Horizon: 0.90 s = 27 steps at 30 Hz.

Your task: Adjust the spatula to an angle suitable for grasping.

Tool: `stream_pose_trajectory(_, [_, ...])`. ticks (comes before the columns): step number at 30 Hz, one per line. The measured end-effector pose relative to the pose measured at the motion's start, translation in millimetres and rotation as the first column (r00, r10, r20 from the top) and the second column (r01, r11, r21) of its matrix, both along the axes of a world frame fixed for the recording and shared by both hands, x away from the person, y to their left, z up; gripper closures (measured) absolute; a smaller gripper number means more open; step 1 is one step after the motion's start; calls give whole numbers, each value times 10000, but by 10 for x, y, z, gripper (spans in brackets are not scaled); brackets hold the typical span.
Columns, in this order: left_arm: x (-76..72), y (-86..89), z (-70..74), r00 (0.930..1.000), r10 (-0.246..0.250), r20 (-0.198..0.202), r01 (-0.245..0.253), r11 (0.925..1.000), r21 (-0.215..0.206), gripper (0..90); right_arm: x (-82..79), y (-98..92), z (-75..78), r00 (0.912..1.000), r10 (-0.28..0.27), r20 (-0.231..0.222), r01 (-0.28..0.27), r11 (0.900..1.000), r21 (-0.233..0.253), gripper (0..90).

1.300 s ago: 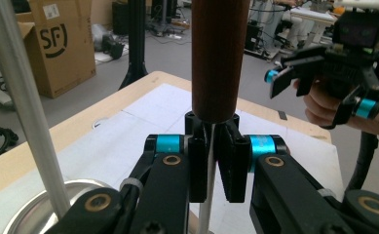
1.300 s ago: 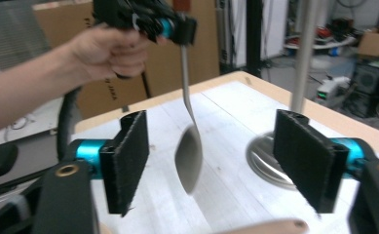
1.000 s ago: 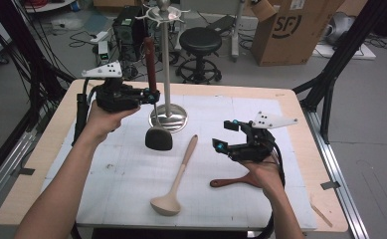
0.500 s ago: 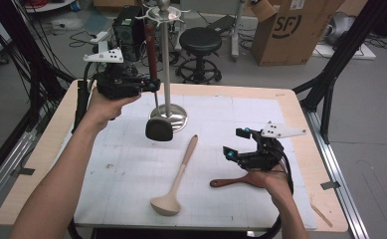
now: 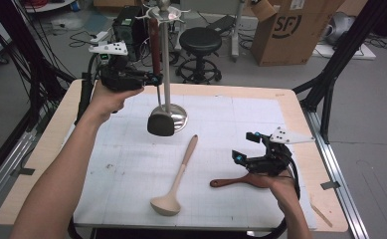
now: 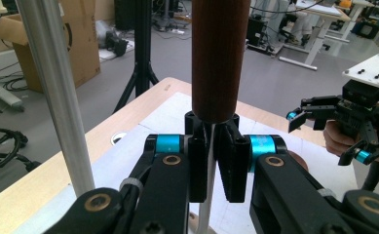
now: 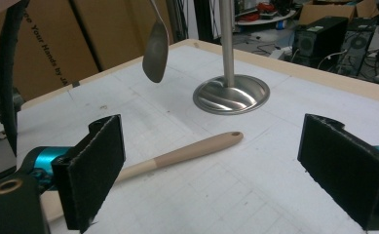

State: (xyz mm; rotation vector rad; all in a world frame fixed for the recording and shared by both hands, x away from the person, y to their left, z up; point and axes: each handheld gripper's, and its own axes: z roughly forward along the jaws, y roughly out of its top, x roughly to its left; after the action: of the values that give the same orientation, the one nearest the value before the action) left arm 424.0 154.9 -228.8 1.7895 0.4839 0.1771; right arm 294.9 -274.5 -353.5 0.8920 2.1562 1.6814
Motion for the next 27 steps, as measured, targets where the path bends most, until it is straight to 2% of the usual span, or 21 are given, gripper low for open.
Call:
stream_pose_trajectory(2, [17,3,-13,10000,-5,-56,5,10000,10,833,-4,-5,-18,9998,-194,-40,193,9998,-58,0])
stream_pose_trajectory(10, [90,-11,-32,9999,-27,-98,26,10000,-46,833,-11,-51,-86,9991,-388,-164,387,9992,-67,0])
stream_pose_trajectory(27, [206,-48,-36,9998,-17,-175,18,9999,107,833,0,-29,-103,9996,-203,-221,201,9998,-92,0])
